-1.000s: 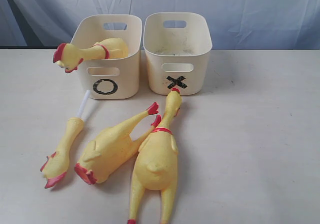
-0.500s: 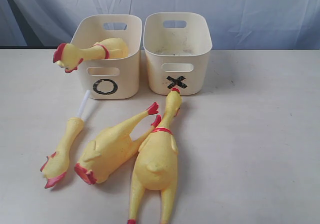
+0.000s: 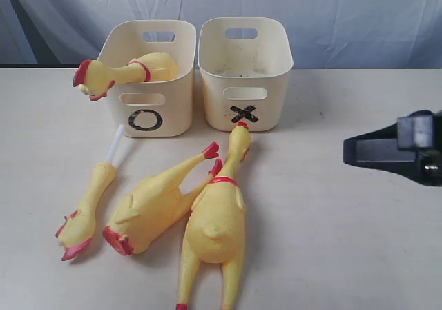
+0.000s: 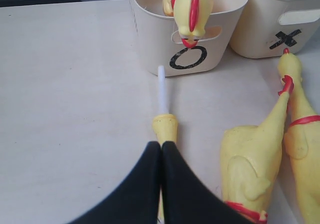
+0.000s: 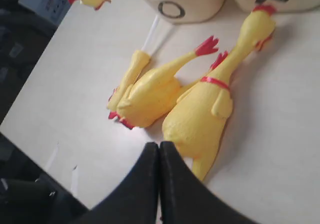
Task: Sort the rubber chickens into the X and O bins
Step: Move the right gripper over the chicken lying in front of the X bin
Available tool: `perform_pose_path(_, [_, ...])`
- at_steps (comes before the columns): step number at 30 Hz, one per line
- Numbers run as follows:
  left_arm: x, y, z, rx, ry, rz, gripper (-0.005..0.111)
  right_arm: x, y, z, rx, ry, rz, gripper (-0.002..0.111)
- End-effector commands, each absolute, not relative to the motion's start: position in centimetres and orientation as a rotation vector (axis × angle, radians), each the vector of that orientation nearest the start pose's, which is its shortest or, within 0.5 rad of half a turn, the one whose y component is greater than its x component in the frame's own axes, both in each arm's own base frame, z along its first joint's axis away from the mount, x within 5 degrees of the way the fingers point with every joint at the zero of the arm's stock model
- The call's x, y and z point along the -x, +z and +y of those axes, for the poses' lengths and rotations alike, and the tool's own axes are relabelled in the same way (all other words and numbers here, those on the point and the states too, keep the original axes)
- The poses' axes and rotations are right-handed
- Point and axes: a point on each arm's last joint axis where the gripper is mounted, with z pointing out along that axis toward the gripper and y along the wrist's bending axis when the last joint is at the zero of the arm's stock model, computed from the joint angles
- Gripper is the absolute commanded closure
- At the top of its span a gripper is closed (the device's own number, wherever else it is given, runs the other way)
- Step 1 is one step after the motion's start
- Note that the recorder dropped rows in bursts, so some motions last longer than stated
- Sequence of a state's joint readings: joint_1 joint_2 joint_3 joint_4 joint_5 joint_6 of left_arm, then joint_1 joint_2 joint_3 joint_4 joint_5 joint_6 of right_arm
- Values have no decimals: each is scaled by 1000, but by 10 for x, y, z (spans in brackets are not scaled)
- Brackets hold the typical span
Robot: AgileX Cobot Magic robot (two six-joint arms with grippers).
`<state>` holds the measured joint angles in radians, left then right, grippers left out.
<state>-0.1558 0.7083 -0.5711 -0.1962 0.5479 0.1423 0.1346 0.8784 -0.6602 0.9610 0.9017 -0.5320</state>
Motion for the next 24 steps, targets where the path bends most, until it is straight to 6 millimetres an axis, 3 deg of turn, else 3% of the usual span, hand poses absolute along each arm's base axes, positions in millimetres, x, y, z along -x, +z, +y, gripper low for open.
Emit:
perform_pose_path(1, [-133, 294, -32, -195, -233, 2155, 106, -172, 300, 87, 375, 1055, 2366, 108])
perform_pose_path(8, [-133, 294, -32, -194, -235, 2155, 106, -209, 289, 104, 532, 1037, 2402, 108])
perform_pose_path(12, [-133, 294, -32, -195, -235, 2159, 106, -223, 280, 130, 712, 956, 2384, 108])
perform_pose_path(17, [-132, 294, -32, -196, -236, 2164, 106, -236, 270, 165, 973, 727, 2325, 107])
perform_pose_path(24, [-132, 293, -32, -197, -236, 2166, 106, -233, 259, 207, 1374, 543, 2038, 84])
